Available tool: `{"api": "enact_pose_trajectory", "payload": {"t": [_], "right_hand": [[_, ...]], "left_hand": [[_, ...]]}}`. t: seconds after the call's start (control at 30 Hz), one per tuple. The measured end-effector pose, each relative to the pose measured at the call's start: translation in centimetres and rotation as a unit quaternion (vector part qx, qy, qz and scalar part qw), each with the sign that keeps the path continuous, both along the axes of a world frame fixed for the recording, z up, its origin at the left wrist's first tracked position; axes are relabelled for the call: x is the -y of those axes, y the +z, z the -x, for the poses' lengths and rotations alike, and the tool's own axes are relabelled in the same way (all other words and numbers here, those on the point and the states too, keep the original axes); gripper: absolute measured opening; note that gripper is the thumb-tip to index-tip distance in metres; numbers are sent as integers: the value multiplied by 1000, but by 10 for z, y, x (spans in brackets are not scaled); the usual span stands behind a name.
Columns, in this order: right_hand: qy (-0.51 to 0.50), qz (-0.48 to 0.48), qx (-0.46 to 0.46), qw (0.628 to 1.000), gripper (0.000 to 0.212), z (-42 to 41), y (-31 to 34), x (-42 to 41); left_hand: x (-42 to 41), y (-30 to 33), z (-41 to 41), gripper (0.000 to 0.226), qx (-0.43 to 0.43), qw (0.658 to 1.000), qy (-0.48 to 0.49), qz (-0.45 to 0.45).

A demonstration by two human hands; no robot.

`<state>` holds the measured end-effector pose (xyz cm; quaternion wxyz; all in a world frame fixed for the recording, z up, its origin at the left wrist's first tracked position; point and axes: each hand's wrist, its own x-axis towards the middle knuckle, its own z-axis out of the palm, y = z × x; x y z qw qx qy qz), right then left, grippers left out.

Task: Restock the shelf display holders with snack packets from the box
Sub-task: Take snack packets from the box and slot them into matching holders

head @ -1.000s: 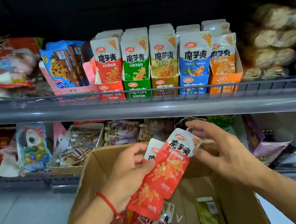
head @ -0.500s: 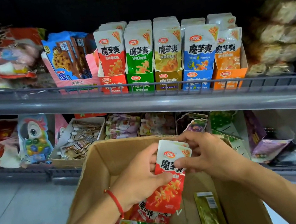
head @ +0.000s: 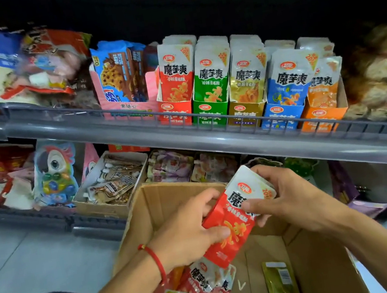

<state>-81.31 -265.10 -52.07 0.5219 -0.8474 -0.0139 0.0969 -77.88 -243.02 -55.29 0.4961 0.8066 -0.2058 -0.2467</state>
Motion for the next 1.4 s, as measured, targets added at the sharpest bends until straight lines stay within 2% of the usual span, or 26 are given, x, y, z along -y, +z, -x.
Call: {"api": "enact_pose_trajectory", "payload": {"t": [0.07,0.13,0.23,0.33,0.43,0.5,0.7,0.83,0.9,1.03,1.1,1.17,1.27,1.33,1.4], "right_hand": [[5,19,19,1000,30,-10,13,-9],[-17,23,54,998,28,-24,32,-18],[-69,47,150,985,25,-55,76,-28],[-108,114,270,950,25,-98,122,-36],[-123,187,347,911,25,-136,162,-46],[-121,237,355,896,25,-155,179,-53],[-83,363,291,881,32,-195,179,-66],[-47,441,231,866,65,-214,163,-80],[-41,484,245,839,68,-217,153,-84],[-62,549,369,748,66,-216,136,-86],[-72,561,411,714,67,-209,131,-84],[-64,526,453,717,57,-194,124,-84],[19,435,477,763,28,-151,100,-89],[114,394,413,813,15,-119,70,-89],[199,398,284,850,11,-93,31,-84]], "left_hand": [[-6,6,-5,51,1,999,27,32],[-14,11,-13,51,19,991,97,85],[-31,20,-32,37,69,951,267,143],[-47,27,-47,28,43,909,369,187],[-54,29,-49,30,-4,903,378,204],[-57,30,-50,32,-6,903,375,209],[-66,38,-53,35,0,907,368,203],[-69,41,-55,34,-2,905,369,210],[-71,42,-56,34,-2,905,369,209],[-74,45,-55,35,3,906,368,208],[-76,46,-55,34,2,907,367,205],[-78,48,-54,32,9,917,352,189],[-82,45,-50,26,42,951,286,111],[-84,41,-42,23,61,968,239,53],[-84,35,-34,24,71,977,201,9]]}}
